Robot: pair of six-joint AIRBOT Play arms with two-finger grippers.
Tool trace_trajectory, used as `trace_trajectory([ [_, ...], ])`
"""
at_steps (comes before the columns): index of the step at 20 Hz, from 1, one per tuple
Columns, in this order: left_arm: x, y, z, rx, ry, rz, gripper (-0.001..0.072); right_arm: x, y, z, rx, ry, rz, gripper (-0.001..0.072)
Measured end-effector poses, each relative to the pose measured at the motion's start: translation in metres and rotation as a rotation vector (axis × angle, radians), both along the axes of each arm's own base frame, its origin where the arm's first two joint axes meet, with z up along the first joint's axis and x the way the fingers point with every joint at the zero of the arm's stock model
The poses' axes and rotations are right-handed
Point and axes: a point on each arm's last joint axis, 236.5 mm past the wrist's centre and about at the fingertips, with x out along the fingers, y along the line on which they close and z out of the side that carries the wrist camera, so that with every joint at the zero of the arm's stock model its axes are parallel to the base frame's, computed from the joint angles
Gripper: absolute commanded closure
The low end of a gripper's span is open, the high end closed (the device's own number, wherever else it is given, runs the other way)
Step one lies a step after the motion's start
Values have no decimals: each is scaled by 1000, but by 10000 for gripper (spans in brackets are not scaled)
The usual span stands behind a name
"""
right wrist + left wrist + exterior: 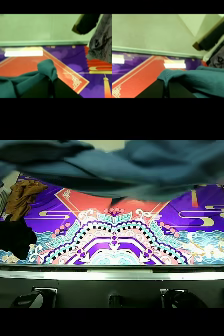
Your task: Fold the clothes and pants, and hang the long-sleeved shirts on hangers.
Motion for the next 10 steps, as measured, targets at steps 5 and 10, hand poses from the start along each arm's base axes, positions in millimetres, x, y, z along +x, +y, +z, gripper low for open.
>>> trace_trajectory([
  [5, -15, 18, -26, -58, 114, 96, 692, -5, -6, 8, 37, -14, -19, 683],
  [10, 47, 35, -150, -145, 478, 152, 692, 97, 43, -78, -74, 241, -38, 682],
])
